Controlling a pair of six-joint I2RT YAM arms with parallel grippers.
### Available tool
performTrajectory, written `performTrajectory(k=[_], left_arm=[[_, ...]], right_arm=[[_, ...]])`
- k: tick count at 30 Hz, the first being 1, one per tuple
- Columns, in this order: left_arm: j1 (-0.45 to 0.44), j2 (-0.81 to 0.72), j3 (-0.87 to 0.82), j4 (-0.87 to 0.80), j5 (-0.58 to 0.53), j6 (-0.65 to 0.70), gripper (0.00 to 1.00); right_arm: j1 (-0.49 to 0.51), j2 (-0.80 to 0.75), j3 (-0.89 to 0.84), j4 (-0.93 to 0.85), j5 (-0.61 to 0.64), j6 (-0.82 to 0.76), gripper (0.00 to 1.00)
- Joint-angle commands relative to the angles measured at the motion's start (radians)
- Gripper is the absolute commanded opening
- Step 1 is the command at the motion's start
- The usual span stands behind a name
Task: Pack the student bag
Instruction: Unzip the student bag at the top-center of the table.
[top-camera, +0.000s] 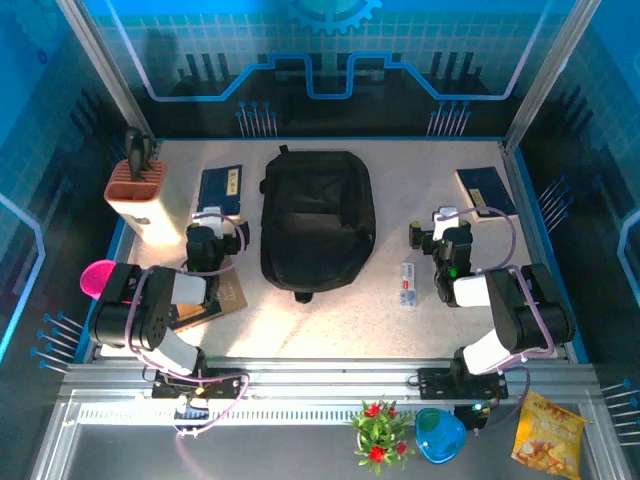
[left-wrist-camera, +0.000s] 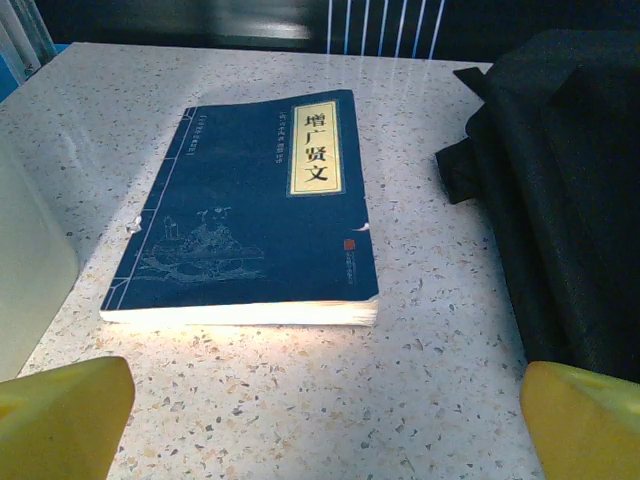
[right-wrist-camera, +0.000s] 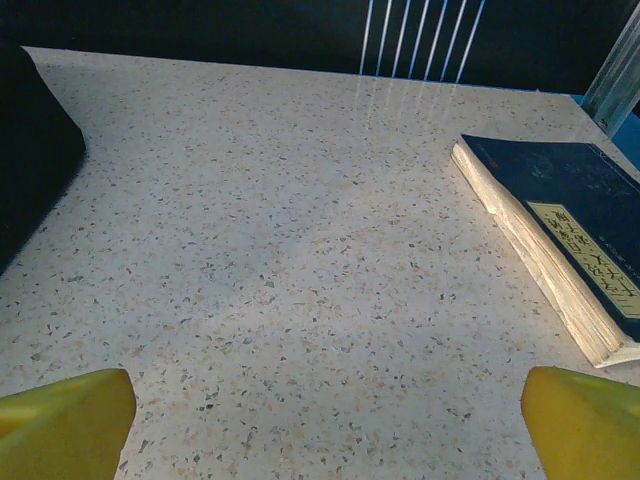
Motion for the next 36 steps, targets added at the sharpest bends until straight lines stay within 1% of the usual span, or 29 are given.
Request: performTrajectory(k=[1, 26, 28, 30, 31, 33, 35, 36], left_arm=[[0.009, 0.006, 0.012, 0.02, 0.02, -0.008, 0.99], [0.01, 0.006, 0.013, 0.018, 0.022, -0.009, 0.99], [0.01, 0.006, 0.013, 0.019, 0.022, -0.008, 0.99], [0.01, 0.006, 0.012, 0.022, 0.021, -0.008, 0.99], [0.009, 0.004, 0.008, 0.029, 0.022, -0.005, 0.99], [0.006, -0.026, -0.005, 0.03, 0.028, 0.002, 0.99], [-0.001, -0.09, 0.0, -0.038, 0.007, 0.004, 0.99], [-0.005, -0.129, 0.014, -0.096, -0.013, 0.003, 0.99]], right_arm=[[-0.017, 0.005, 0.016, 0.019, 0.0, 0.008, 1.0], [-0.017, 0.005, 0.015, 0.021, -0.001, 0.008, 1.0], [-0.022, 0.005, 0.013, 0.022, -0.025, 0.007, 1.0], [-0.024, 0.002, 0.004, 0.04, -0.081, -0.018, 1.0], [-0.019, -0.005, -0.005, 0.056, -0.091, -0.027, 1.0], [-0.007, -0.057, -0.024, 0.051, -0.07, -0.032, 1.0], [0.012, -0.146, -0.015, -0.039, -0.024, -0.042, 1.0], [0.024, -0.201, 0.01, -0.133, -0.012, -0.044, 1.0]])
